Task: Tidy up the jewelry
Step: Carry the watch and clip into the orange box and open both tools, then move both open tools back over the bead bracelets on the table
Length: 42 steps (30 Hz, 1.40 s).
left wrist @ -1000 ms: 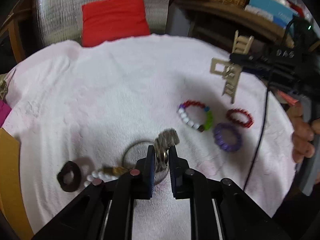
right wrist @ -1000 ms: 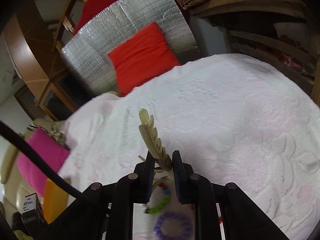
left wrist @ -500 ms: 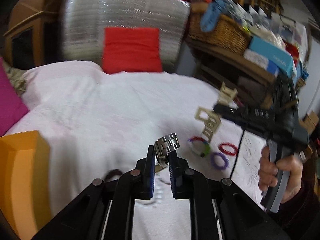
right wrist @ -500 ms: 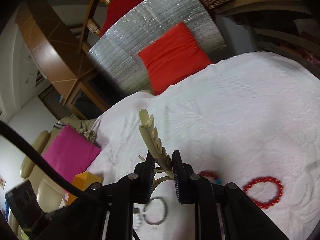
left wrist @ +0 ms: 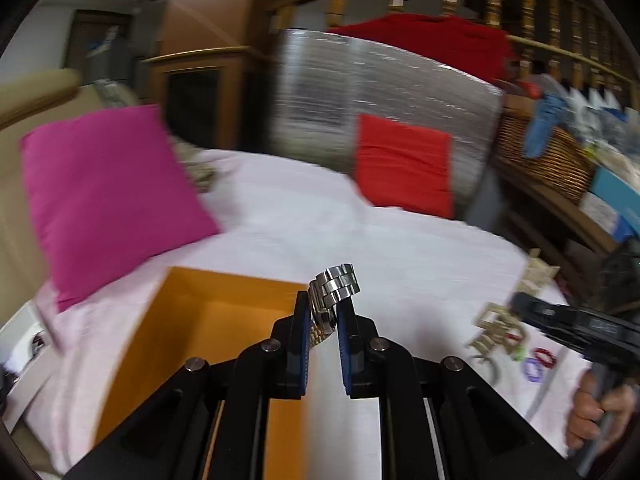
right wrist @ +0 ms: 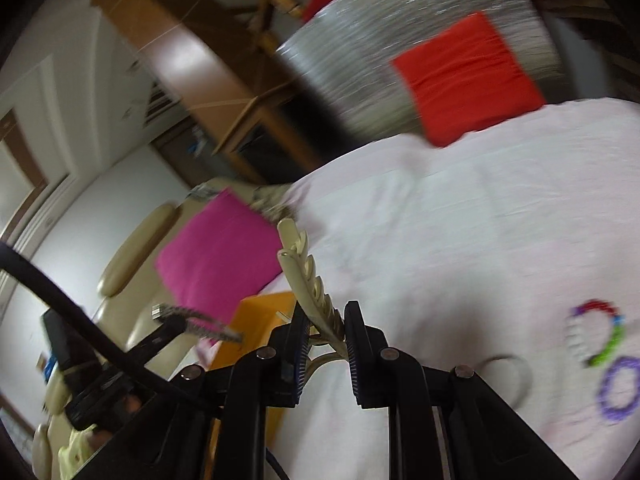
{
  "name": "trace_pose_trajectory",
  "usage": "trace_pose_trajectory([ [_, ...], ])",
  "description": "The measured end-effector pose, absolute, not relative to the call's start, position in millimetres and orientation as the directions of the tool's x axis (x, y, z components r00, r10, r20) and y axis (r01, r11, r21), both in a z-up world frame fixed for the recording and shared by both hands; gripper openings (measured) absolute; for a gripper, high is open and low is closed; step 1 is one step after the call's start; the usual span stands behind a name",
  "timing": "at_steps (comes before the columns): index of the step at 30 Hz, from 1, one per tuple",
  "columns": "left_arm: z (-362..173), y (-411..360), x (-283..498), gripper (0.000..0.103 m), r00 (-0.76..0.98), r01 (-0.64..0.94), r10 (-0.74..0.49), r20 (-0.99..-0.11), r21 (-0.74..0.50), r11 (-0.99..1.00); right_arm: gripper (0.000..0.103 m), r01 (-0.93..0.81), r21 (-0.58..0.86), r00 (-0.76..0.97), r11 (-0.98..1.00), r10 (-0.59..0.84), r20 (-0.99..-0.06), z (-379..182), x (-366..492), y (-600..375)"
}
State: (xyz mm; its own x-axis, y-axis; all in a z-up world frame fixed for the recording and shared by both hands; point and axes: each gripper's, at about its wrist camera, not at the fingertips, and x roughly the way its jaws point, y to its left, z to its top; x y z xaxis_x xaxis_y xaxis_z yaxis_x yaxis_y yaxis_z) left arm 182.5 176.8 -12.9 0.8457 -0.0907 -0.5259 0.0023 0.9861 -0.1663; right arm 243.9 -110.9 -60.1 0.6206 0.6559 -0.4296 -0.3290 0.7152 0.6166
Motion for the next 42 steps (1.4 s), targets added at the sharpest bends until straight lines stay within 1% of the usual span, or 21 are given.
trace_pose_trajectory([
  [4, -26.2, 217.0, 185.9, 0.013, 0.835, -0.100, -0.015, -0.551, -0.177, 0.979, 0.019, -0.408, 0.636, 0.536, 0.654, 0.736, -0.413, -53.4, 245.8, -52.9],
  [8, -50.1, 248.6, 195.1, 0.013, 0.802, -0.176, 0.024, -0.597, -0.197, 0.964, 0.019, -0.429, 0.692, 0.452, 0.581, 0.801, -0.392, -55.4, 260.4, 6.1],
  [13, -81.6, 275.7, 205.7, 0.013, 0.743, -0.268, 0.046, -0.668, -0.235, 0.934, 0.019, -0.409, 0.703, 0.376, 0.582, 0.810, -0.451, -71.6, 280.0, 75.6],
  [17, -92.4, 284.6, 204.7, 0.013, 0.729, -0.305, 0.056, -0.682, -0.250, 0.919, 0.019, -0.355, 0.746, 0.310, 0.563, 0.824, -0.474, -93.8, 296.3, 108.3],
  [19, -96.6, 288.5, 208.4, 0.013, 0.720, -0.317, 0.058, -0.692, -0.252, 0.914, 0.019, -0.335, 0.742, 0.292, 0.580, 0.813, -0.503, -104.3, 301.7, 120.5],
  [25, -113.2, 296.0, 221.6, 0.014, 0.680, -0.321, 0.023, -0.733, -0.270, 0.908, 0.019, -0.278, 0.688, 0.274, 0.670, 0.742, -0.612, -136.2, 316.3, 137.2],
  [26, -114.0, 295.0, 223.2, 0.014, 0.677, -0.321, 0.024, -0.736, -0.266, 0.909, 0.019, -0.273, 0.669, 0.274, 0.691, 0.723, -0.634, -139.0, 320.5, 140.8],
  [29, -113.2, 294.6, 224.2, 0.014, 0.669, -0.336, 0.046, -0.742, -0.247, 0.909, 0.020, -0.287, 0.630, 0.295, 0.722, 0.692, -0.659, -134.8, 325.6, 143.5],
  [30, -112.3, 294.3, 224.0, 0.015, 0.670, -0.342, 0.055, -0.740, -0.241, 0.908, 0.023, -0.292, 0.615, 0.302, 0.733, 0.680, -0.668, -130.9, 326.3, 144.0],
  [31, -110.8, 294.6, 223.8, 0.017, 0.673, -0.343, 0.062, -0.737, -0.237, 0.909, 0.032, -0.298, 0.613, 0.304, 0.732, 0.681, -0.666, -131.4, 327.5, 142.9],
  [32, -109.1, 294.2, 223.3, 0.021, 0.679, -0.343, 0.068, -0.731, -0.235, 0.909, 0.040, -0.300, 0.609, 0.312, 0.734, 0.679, -0.664, -129.1, 327.9, 141.8],
  [33, -106.1, 293.0, 221.8, 0.026, 0.689, -0.344, 0.079, -0.721, -0.229, 0.911, 0.056, -0.296, 0.595, 0.338, 0.747, 0.665, -0.666, -125.1, 329.4, 138.0],
  [34, -103.2, 291.4, 220.0, 0.029, 0.699, -0.343, 0.092, -0.709, -0.220, 0.913, 0.066, -0.292, 0.589, 0.360, 0.754, 0.657, -0.662, -120.4, 329.8, 135.5],
  [36, -96.7, 286.4, 217.2, 0.037, 0.719, -0.343, 0.127, -0.684, -0.190, 0.920, 0.067, -0.297, 0.601, 0.398, 0.742, 0.669, -0.628, -113.1, 329.2, 125.3],
  [39, -89.0, 276.7, 215.6, 0.041, 0.739, -0.336, 0.154, -0.656, -0.162, 0.928, 0.067, -0.305, 0.616, 0.416, 0.726, 0.684, -0.600, -103.3, 324.0, 104.0],
  [42, -83.4, 264.3, 218.3, 0.041, 0.755, -0.310, 0.135, -0.641, -0.168, 0.936, 0.067, -0.324, 0.605, 0.446, 0.727, 0.681, -0.581, -91.0, 313.9, 73.3],
])
